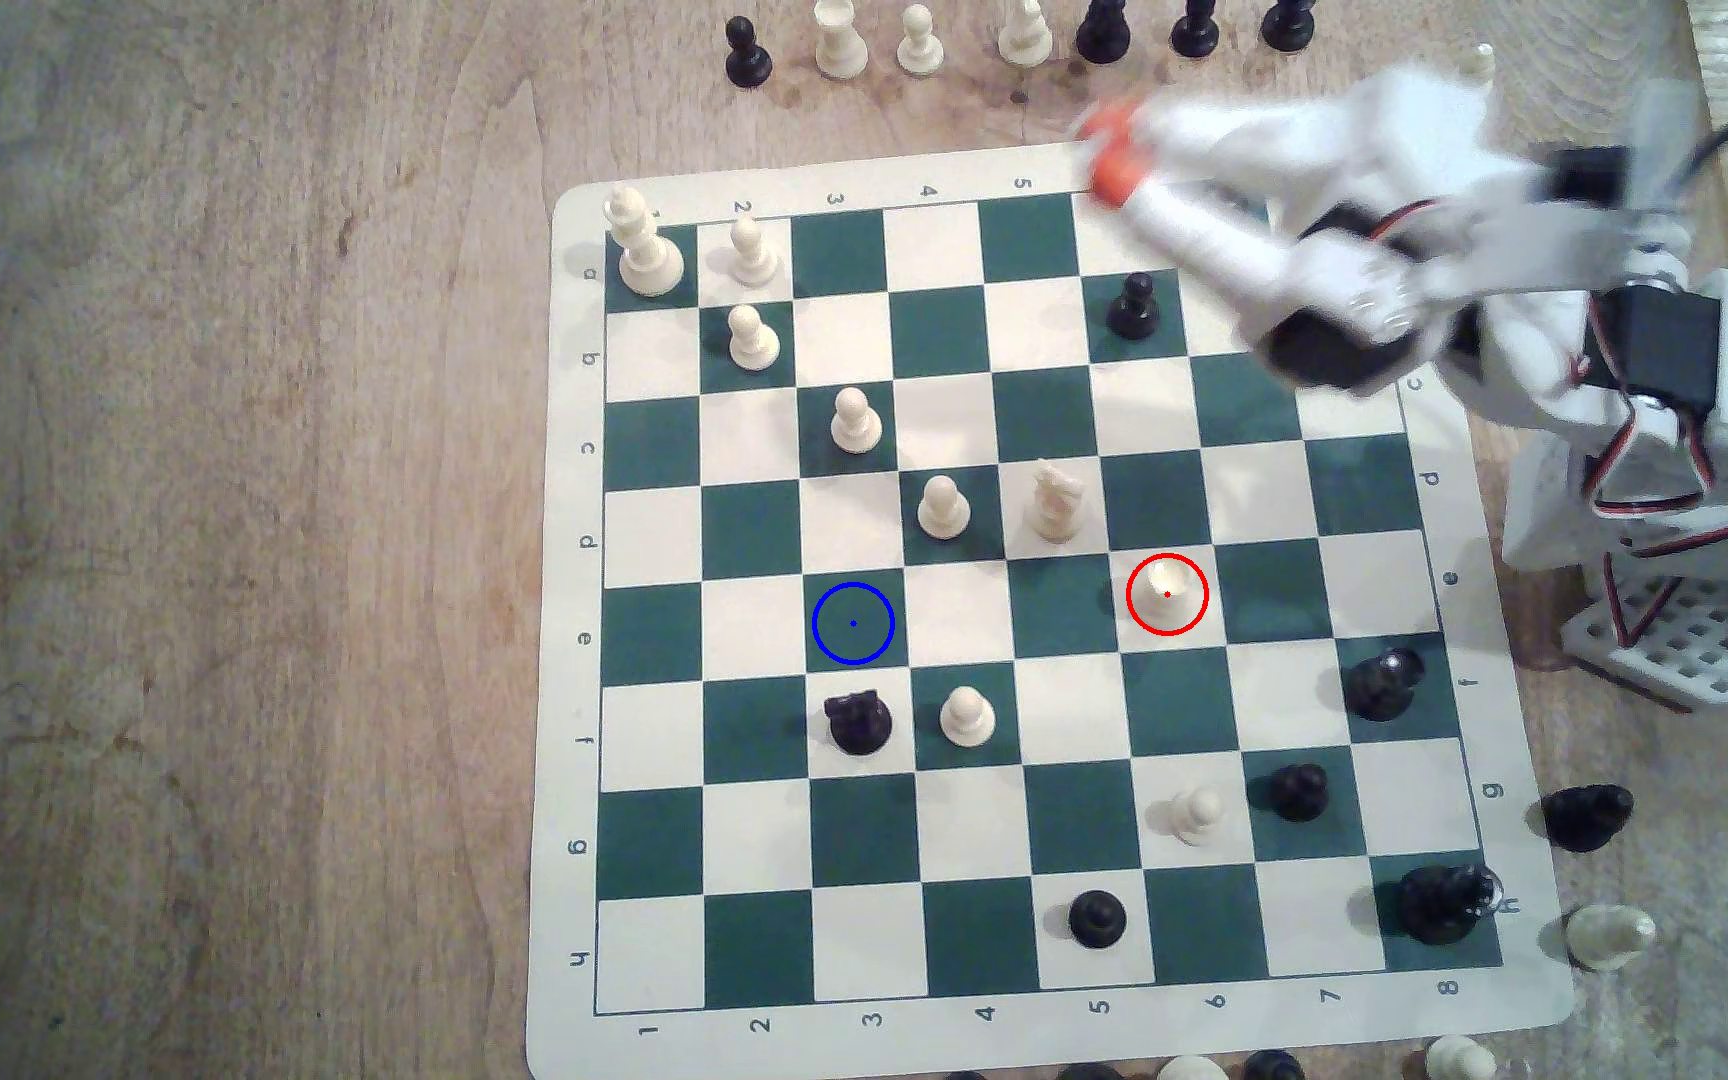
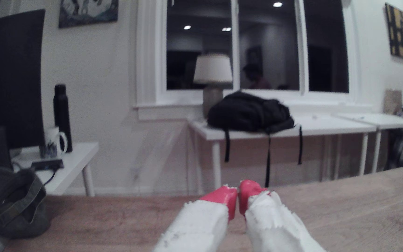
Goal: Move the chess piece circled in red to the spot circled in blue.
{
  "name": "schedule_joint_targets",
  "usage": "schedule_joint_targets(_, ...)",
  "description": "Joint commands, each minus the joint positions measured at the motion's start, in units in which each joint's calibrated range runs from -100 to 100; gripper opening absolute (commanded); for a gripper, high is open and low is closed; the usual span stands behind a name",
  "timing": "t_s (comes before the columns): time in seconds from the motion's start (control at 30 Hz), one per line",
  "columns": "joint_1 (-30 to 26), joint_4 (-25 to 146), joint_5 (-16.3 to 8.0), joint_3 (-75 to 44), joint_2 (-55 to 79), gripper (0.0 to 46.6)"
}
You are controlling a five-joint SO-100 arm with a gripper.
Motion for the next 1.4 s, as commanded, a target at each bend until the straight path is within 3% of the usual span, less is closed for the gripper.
schedule_joint_targets(0.0,-2.2,15.1,0.3,-12.3,-0.3,0.2)
schedule_joint_targets(0.1,-3.2,24.8,0.3,-17.1,-0.3,0.2)
schedule_joint_targets(0.17,-3.9,31.3,0.1,-20.4,0.4,4.0)
schedule_joint_targets(0.37,-4.3,51.3,0.1,-28.3,2.8,2.8)
schedule_joint_targets(0.57,-7.4,66.2,-4.7,-38.5,16.4,4.6)
schedule_joint_targets(0.7,-7.6,65.2,-7.7,-39.6,24.7,7.3)
schedule_joint_targets(0.87,-8.8,67.0,-8.9,-44.6,35.9,8.3)
schedule_joint_targets(0.93,-8.5,68.3,-8.8,-46.7,40.1,8.0)
schedule_joint_targets(1.1,-8.2,71.3,-8.5,-49.0,46.3,17.9)
schedule_joint_targets(1.37,-10.6,66.1,-8.5,-44.7,50.7,17.4)
